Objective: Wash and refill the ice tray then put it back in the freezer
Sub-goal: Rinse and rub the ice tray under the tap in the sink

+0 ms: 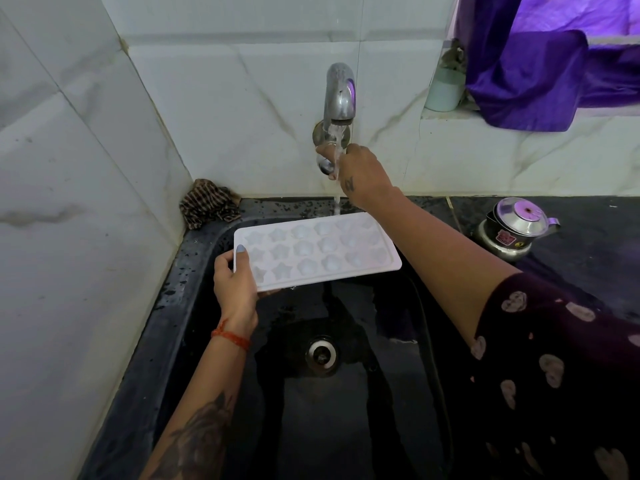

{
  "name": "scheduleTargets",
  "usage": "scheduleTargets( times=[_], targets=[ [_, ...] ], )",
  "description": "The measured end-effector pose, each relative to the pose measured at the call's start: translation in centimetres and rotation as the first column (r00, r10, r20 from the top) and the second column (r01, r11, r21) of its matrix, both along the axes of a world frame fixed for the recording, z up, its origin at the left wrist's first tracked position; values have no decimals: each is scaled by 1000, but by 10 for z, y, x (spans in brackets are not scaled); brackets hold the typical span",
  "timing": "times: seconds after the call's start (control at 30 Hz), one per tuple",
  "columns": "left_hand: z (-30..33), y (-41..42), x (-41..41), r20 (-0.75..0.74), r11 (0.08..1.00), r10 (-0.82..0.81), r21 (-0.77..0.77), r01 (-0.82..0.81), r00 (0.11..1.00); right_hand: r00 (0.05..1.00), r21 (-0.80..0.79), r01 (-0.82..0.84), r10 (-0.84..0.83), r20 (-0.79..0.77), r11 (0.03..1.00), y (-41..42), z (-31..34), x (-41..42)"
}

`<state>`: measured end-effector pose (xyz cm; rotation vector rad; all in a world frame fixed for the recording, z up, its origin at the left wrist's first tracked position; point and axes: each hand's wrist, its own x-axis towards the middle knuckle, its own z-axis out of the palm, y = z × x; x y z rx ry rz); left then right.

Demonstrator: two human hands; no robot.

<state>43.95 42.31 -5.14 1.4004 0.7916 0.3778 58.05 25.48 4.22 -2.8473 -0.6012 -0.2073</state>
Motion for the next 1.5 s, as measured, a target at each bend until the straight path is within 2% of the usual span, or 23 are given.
scheduleTargets(
  times=[0.07, 0.17, 0.33, 0.47, 0.53, 0.6, 0.7, 0.8, 0.87, 1.03, 1.2, 1.5],
  targets=[
    [0, 0, 1, 1, 1000, 1, -5, -1, 1000, 999, -20, -21, 22, 50, 1000, 0, 0, -1],
    [-1, 0, 1, 5, 1000, 5, -8, -5, 1000, 999, -5, -44, 44, 29, 999, -1, -1, 0],
    [-1, 1, 1, 17, 1000, 25, 3, -25, 1000, 996, 163, -28, 41, -79, 986, -10, -3, -1],
    [-3, 3, 0, 18, 999, 46, 23, -46, 999, 998, 200, -31, 41, -43, 979, -18, -21, -10],
    [-4, 4, -2, 23, 998, 54, 34, -54, 998, 996, 318, 58, -31, -88, 946, -20, -32, -18],
    [-5, 5, -3, 29, 997, 69, 35, -70, 997, 971, 437, 220, -152, -186, 872, -24, -40, -29],
    [-7, 7, -6, 20, 994, 95, 50, -96, 995, 885, 483, 433, -258, -387, 761, -30, -50, -44],
    [-9, 11, -9, 19, 992, 116, 54, -117, 993, 808, 457, 509, -221, -547, 730, -32, -63, -56],
    [-10, 13, -12, 26, 991, 119, 54, -120, 993, 783, 447, 532, -217, -582, 719, -33, -68, -61],
    [-12, 19, -21, 30, 987, 158, 17, -159, 987, 765, 515, 557, -160, -624, 652, -33, -67, -72],
    [-10, 25, -25, 31, 978, 205, -41, -203, 978, 764, 545, 531, -89, -638, 648, -27, -61, -76],
    [-4, 33, -27, 54, 969, 246, -37, -244, 968, 765, 610, 528, -19, -643, 591, -23, -49, -80]
  ],
)
